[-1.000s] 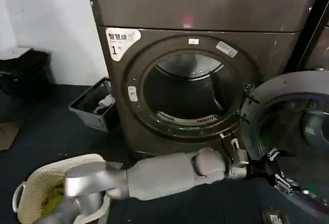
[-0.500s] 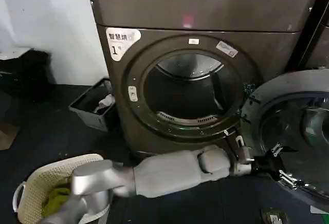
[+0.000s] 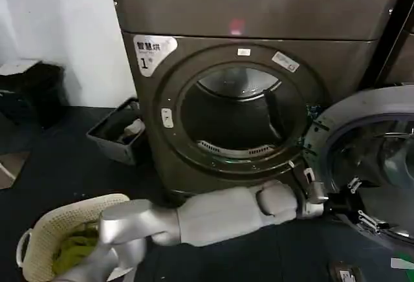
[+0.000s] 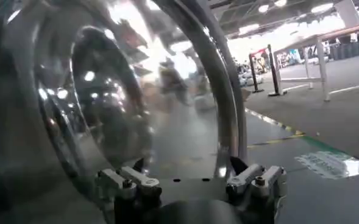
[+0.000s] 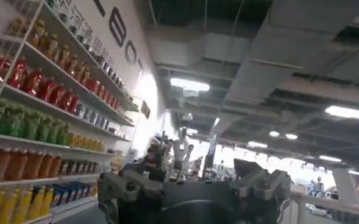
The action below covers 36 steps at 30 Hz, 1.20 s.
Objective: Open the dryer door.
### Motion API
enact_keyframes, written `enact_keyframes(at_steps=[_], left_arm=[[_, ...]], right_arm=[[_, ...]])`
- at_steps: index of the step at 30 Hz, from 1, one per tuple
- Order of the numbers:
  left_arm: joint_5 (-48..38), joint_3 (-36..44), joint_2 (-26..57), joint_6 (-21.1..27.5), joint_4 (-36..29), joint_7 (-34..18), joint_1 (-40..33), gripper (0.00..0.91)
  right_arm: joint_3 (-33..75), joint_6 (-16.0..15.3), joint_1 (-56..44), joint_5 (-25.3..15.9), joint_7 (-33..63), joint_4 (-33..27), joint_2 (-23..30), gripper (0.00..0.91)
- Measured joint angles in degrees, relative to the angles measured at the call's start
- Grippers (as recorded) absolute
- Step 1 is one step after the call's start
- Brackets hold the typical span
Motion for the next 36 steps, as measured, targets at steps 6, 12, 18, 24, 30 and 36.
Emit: enact_keyframes(at_steps=[6, 12, 18, 24, 30, 36], left_arm=[[0.3, -0.1, 0.0, 0.2, 0.9, -0.1, -0.3, 0.907], [1.1, -0.3, 0.0, 0.6, 2.5, -0.8, -0.8, 0.907], [2.0, -0.3, 0.0, 1.0, 3.3, -1.6, -0.8, 0.907], [2.1, -0.4, 0.0, 0.9, 3.8, -1.7, -0.8, 0.907], [1.4, -0.7, 0.0, 0.5, 3.1, -0.6, -0.9, 0.907], [0.1, -0.5, 0.0, 0.1, 0.1, 1.2, -0.8, 0.907]], right_arm=[[0.0, 0.0, 0.0, 0.0, 0.0, 0.0, 0.0, 0.907], [-0.1, 0.0, 0.0, 0.0, 0.0, 0.1, 0.0, 0.907], [-0.3, 0.0, 0.0, 0.1, 0.0, 0.1, 0.0, 0.907], [-0.4, 0.0, 0.0, 0.1, -0.1, 0.3, -0.1, 0.907], [-0.7, -0.1, 0.2, 0.1, -0.1, 0.3, -0.1, 0.907], [-1.3, -0.1, 0.8, 0.0, -0.1, 0.3, -0.5, 0.907]])
